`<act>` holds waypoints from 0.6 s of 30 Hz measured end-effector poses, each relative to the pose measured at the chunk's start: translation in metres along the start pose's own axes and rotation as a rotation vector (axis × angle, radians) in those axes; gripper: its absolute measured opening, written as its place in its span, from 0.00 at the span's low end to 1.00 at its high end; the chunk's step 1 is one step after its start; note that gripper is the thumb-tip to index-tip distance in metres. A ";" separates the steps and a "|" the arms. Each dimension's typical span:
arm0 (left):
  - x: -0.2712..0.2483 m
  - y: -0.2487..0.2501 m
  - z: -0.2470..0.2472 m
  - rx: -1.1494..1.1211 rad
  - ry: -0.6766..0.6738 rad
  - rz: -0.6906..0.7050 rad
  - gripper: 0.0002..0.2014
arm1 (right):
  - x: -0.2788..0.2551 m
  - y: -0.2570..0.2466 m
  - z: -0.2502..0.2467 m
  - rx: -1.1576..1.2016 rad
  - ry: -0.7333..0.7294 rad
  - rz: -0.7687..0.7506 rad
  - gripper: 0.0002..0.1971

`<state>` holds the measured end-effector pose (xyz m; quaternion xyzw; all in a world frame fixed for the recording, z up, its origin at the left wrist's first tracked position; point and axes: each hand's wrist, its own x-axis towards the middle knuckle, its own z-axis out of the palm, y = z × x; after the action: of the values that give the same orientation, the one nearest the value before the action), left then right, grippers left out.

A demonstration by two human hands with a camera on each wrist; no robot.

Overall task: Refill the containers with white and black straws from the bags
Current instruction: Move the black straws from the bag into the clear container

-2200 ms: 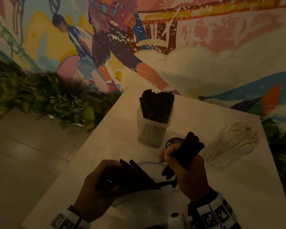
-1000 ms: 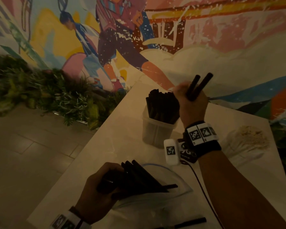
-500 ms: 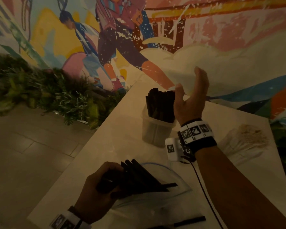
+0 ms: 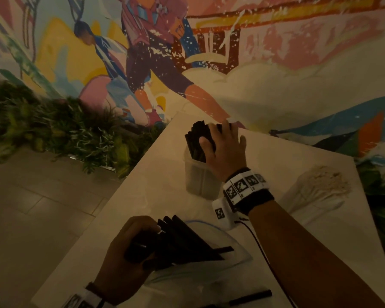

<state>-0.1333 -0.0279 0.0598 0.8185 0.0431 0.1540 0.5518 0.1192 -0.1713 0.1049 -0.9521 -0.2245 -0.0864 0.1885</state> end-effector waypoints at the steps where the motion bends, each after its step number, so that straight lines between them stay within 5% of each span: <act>1: 0.001 0.000 0.000 0.019 -0.006 0.000 0.17 | -0.005 -0.003 -0.006 0.072 0.089 -0.033 0.27; 4: 0.003 -0.004 -0.001 0.056 -0.018 -0.005 0.21 | -0.034 -0.016 -0.027 0.438 0.266 -0.200 0.27; 7: 0.005 -0.002 0.002 -0.014 -0.037 -0.023 0.23 | -0.077 -0.031 -0.051 0.749 -0.212 -0.186 0.38; 10: 0.006 -0.002 0.005 -0.070 -0.040 -0.047 0.24 | -0.116 -0.034 -0.050 0.714 -0.606 -0.178 0.57; 13: 0.008 -0.004 0.006 -0.022 -0.073 -0.058 0.27 | -0.143 -0.035 -0.034 0.634 -0.699 -0.172 0.65; 18: 0.010 0.000 0.010 0.001 -0.099 -0.038 0.27 | -0.164 -0.036 -0.012 0.679 -0.683 -0.046 0.65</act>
<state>-0.1208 -0.0344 0.0588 0.8246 0.0315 0.1028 0.5555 -0.0434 -0.2115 0.0862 -0.8056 -0.3100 0.3053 0.4020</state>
